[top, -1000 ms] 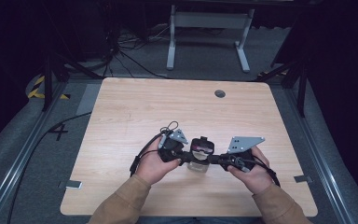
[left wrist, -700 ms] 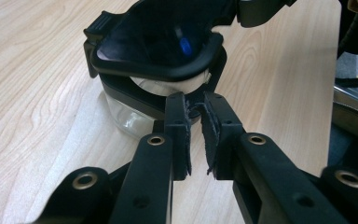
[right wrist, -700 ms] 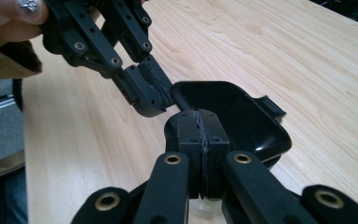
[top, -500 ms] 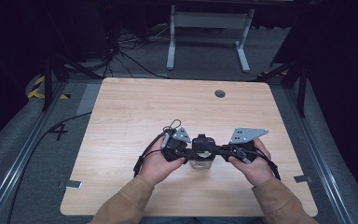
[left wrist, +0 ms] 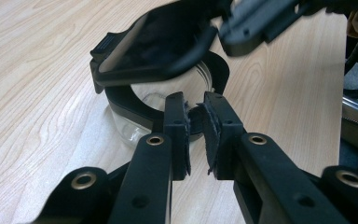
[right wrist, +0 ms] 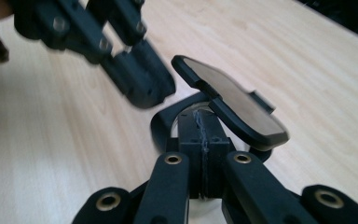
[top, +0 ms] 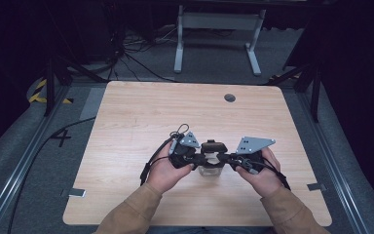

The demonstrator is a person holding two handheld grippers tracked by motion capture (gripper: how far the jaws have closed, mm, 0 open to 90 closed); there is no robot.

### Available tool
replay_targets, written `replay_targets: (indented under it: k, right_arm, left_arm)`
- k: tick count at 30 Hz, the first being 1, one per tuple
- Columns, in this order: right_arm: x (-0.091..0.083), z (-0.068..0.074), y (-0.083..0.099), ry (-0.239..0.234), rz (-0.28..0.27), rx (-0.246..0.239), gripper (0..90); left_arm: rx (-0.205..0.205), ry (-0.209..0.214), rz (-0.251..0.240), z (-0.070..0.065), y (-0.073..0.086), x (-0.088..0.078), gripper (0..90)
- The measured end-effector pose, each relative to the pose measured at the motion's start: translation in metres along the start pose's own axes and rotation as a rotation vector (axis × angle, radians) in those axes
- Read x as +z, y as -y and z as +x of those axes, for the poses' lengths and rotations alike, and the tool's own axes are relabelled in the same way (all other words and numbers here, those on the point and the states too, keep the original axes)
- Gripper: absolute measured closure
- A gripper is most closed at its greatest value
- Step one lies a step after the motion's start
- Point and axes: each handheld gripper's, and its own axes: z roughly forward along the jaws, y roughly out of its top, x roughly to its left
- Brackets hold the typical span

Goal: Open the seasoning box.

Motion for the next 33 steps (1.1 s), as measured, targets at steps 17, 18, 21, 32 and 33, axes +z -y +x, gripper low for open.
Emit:
replay_targets:
  k: [17,18,21,32,33]
  right_arm:
    - [0.014,-0.04,-0.024,0.011,-0.082,0.117,90.0]
    - [0.016,-0.043,-0.024,0.011,-0.083,0.13,90.0]
    - [0.021,-0.048,-0.023,0.001,-0.089,0.166,90.0]
    - [0.036,-0.055,-0.019,0.044,-0.049,0.22,90.0]
    - [0.034,-0.054,-0.019,0.041,-0.056,0.216,90.0]
  left_arm:
    - [0.02,-0.009,0.031,-0.003,-0.005,0.013,84.8]
    - [0.019,-0.009,0.031,-0.003,-0.005,0.014,84.7]
    - [0.014,-0.008,0.035,-0.002,-0.005,0.014,85.0]
    - [0.009,-0.014,0.043,-0.001,-0.005,0.011,84.7]
    - [0.005,-0.015,0.038,-0.001,-0.005,0.01,83.4]
